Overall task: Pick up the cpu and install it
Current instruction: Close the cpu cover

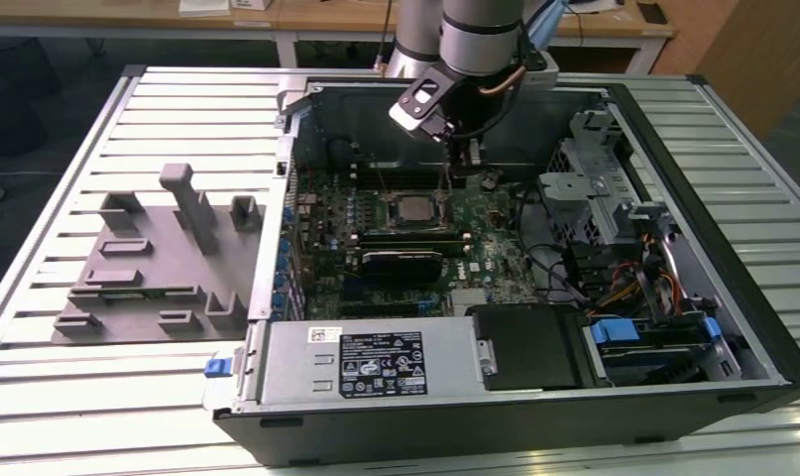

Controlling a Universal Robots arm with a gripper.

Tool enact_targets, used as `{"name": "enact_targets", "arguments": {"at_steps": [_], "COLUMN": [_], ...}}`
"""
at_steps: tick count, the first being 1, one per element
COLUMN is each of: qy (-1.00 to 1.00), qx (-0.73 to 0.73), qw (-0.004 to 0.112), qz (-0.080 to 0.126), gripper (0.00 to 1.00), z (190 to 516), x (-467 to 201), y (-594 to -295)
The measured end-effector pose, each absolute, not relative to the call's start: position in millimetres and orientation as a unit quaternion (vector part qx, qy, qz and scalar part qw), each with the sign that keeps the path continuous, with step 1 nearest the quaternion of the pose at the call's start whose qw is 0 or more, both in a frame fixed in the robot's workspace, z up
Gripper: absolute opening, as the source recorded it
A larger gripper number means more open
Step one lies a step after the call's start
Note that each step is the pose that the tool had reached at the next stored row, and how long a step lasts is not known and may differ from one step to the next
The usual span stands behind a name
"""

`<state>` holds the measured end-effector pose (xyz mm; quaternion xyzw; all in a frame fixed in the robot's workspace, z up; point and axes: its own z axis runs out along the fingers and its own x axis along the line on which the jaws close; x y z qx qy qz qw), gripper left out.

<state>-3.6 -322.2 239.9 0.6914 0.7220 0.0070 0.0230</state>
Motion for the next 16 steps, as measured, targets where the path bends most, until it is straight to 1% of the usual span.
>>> {"name": "enact_targets", "arguments": {"at_steps": [16], "qy": [0.722], "qx": [0.691], "qw": [0.022], "qz": [0.006], "gripper": [0.11], "z": [239.4], "x": [-15.0], "y": [-321.5]}}
